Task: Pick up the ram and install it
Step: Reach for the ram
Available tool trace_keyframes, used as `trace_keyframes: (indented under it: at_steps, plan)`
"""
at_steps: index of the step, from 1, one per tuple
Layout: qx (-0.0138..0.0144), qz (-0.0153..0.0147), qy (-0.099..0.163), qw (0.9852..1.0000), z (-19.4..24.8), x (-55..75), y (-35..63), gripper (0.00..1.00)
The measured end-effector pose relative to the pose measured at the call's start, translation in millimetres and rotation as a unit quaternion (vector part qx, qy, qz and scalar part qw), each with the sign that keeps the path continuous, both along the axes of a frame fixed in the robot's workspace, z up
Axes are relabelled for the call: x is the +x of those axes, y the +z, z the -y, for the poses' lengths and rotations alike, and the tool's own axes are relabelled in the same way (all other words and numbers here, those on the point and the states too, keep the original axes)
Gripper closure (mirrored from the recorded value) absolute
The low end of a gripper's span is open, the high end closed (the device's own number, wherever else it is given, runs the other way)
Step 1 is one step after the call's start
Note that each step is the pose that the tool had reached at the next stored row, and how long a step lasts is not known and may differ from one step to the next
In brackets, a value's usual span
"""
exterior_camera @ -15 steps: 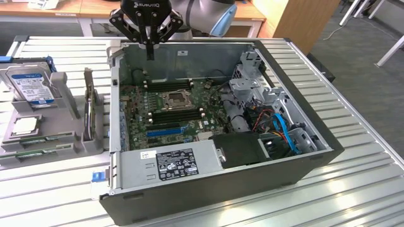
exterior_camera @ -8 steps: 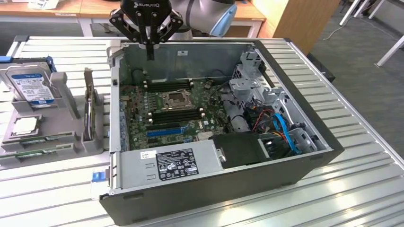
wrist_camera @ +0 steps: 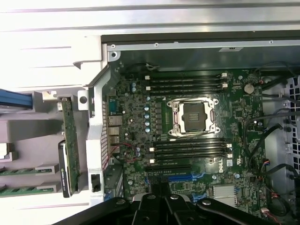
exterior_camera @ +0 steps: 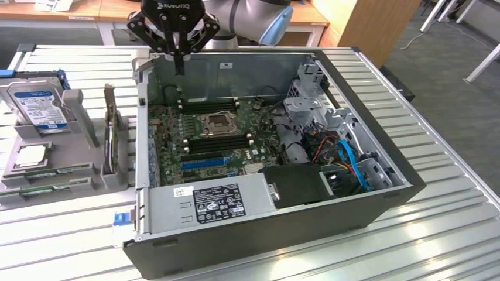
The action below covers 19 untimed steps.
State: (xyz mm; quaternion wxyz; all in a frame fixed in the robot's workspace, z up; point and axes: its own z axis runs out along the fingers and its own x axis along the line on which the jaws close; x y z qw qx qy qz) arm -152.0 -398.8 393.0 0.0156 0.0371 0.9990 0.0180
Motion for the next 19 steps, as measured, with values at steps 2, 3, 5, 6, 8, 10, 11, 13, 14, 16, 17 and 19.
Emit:
trace_keyframes:
  at_steps: [2,3,5,6,8,10,11,13,14,16,17,19]
  plan:
    - [0.0001,0.0,0.0,1.0,0.0,-1.8,-0.1,0.9]
    - [0.0,0.0,0.0,1.0,0.0,-1.8,-0.1,0.9]
    - [0.0,0.0,0.0,1.0,0.0,-1.8,-0.1,0.9]
    - [0.0,0.0,0.0,1.0,0.0,-1.8,0.0,0.9]
    - [0.0,0.0,0.0,1.0,0.0,-1.9,0.0,0.9]
    - [0.0,0.0001,0.0,1.0,0.0,-2.7,-0.1,0.9]
    - [0.0,0.0,0.0,1.0,0.0,-3.8,0.0,0.9]
    - [0.0,0.0,0.0,1.0,0.0,-5.7,-0.1,0.9]
    - [0.0,0.0,0.0,1.0,0.0,-6.5,-0.1,0.9]
    - [0.0,0.0,0.0,1.0,0.0,-8.3,-0.1,0.9]
    - [0.0,0.0,0.0,1.0,0.0,-9.0,-0.1,0.9]
    - [0.0,0.0001,0.0,1.0,0.0,-10.2,-0.2,0.9]
